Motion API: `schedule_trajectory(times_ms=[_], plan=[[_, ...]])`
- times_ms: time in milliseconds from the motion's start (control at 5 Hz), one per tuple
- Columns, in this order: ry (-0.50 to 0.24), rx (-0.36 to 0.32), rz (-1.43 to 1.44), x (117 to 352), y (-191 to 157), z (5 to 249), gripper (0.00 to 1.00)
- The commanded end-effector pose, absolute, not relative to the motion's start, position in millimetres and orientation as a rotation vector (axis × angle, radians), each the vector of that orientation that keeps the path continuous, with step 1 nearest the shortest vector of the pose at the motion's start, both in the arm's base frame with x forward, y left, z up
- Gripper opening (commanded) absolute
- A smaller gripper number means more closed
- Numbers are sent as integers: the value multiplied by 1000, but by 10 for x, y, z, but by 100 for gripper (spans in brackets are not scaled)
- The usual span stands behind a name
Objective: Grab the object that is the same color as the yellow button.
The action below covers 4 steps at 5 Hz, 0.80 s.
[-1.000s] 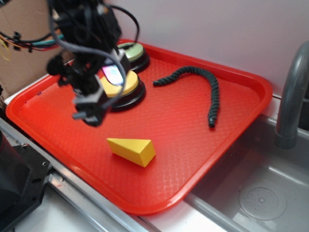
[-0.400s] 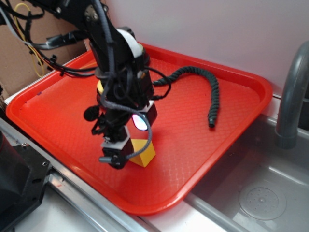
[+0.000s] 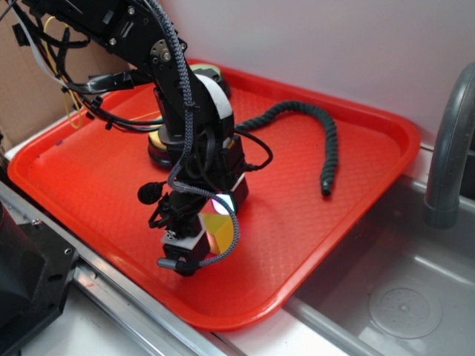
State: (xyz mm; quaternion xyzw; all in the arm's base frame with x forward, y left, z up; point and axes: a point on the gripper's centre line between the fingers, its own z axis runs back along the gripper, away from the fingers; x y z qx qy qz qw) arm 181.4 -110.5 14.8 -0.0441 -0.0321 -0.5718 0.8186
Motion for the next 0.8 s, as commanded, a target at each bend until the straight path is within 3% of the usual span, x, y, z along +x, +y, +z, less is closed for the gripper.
schedule_trajectory(times_ms=[0, 400, 600], plan=[[-148, -59, -1171, 1776, -1087, 313, 0], [-114, -27, -797, 1813, -763, 730, 0], [-25, 39, -552, 1824, -549, 1008, 0]])
